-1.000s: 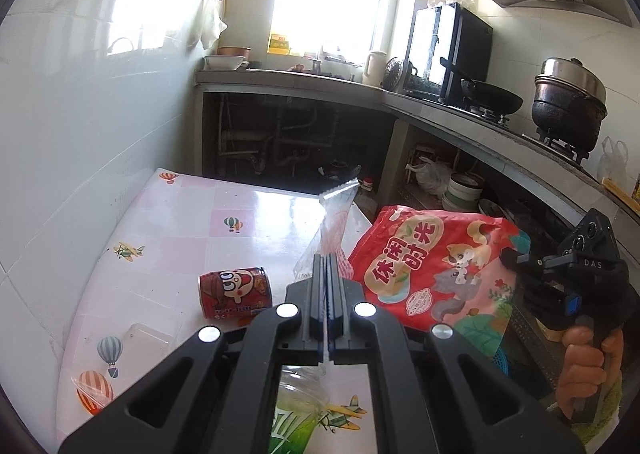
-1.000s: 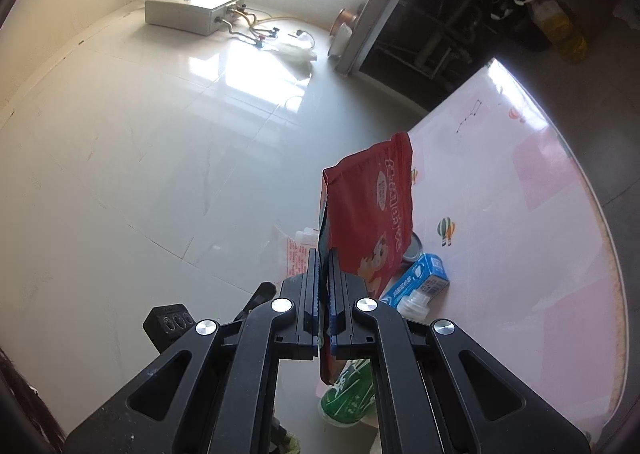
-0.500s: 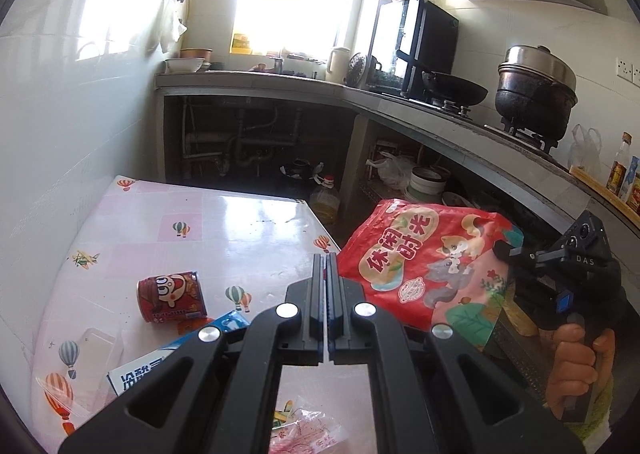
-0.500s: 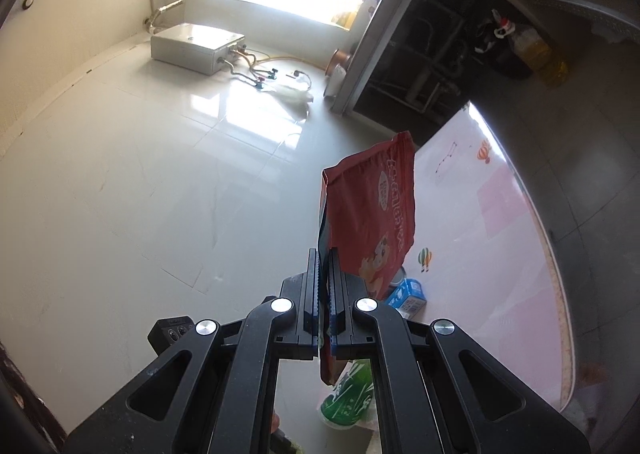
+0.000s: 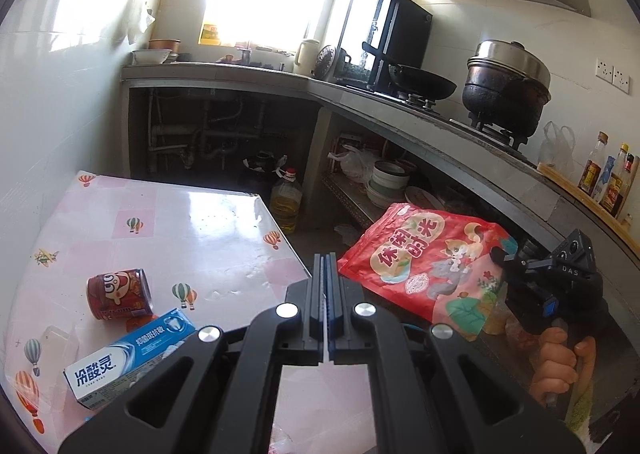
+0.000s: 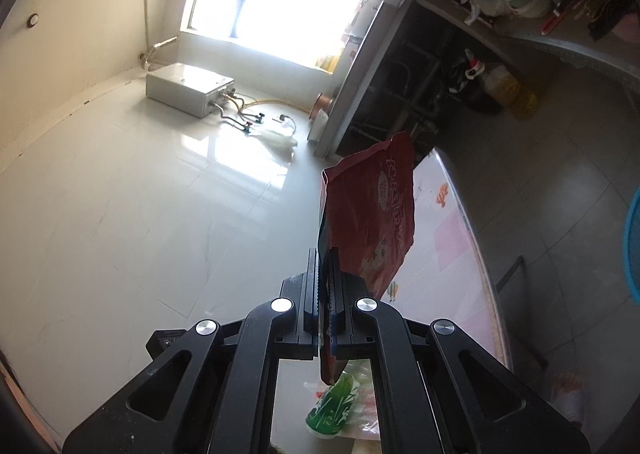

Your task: Collect trash

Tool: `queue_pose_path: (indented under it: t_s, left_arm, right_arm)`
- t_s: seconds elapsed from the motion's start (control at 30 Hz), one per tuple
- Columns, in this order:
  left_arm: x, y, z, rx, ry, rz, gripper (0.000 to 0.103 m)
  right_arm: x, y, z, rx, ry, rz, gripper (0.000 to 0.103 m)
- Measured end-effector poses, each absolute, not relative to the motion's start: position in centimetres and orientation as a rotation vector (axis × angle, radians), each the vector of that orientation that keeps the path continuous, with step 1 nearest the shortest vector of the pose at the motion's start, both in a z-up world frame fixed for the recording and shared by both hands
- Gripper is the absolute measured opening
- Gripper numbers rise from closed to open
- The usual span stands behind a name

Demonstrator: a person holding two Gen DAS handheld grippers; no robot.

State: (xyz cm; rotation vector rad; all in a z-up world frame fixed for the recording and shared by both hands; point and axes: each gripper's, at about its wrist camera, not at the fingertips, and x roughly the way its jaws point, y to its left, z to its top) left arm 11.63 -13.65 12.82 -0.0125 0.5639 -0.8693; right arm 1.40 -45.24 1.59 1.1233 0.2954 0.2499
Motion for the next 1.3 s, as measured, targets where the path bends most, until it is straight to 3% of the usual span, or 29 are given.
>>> queue_pose_path:
  t_s: [0.47, 0.53, 0.6, 0.7, 0.77, 1.0, 1.17, 1.3]
  left_arm:
    - [11.7, -15.7, 12.9, -0.012, 0.646, -0.959, 0.002]
    - [11.3, -14.8, 12.3, 0.037, 0.681, -0.958, 0.018]
    - [10.3, -13.9, 11.2, 0.120, 0.694, -0.937, 0.053]
    - [7.8, -13.4, 8.4, 0.311, 0.711, -0.916, 0.068]
    - [6.0, -13.3, 6.0, 0.419, 0.730, -0.904, 0.073]
    - [3.0, -13.7, -1.5, 0.710, 0.769, -0.862, 0.074]
    - [5.1, -13.8, -3.2, 0.699, 0.816, -0.805, 0.073]
    - [7.1, -13.5, -4.2, 0.639, 0.903, -0.801, 0.050]
  right_arm:
    - [-3.5, -49.5, -0.8, 1.160, 0.277, 0.088, 0.003]
    - [-3.8, -49.6, -1.1, 1.165, 0.281, 0.088, 0.003]
    - [-3.8, -49.7, -1.6, 1.173, 0.291, 0.090, 0.003]
    - [-3.7, -49.7, -2.5, 1.187, 0.322, 0.096, 0.003]
    - [-3.6, -49.7, -3.2, 1.194, 0.343, 0.097, 0.003]
    - [-4.0, -50.0, -5.0, 1.240, 0.370, 0.095, 0.003]
    - [-4.1, -50.1, -5.0, 1.244, 0.371, 0.094, 0.003]
    - [-4.2, -50.2, -5.0, 1.245, 0.374, 0.094, 0.003]
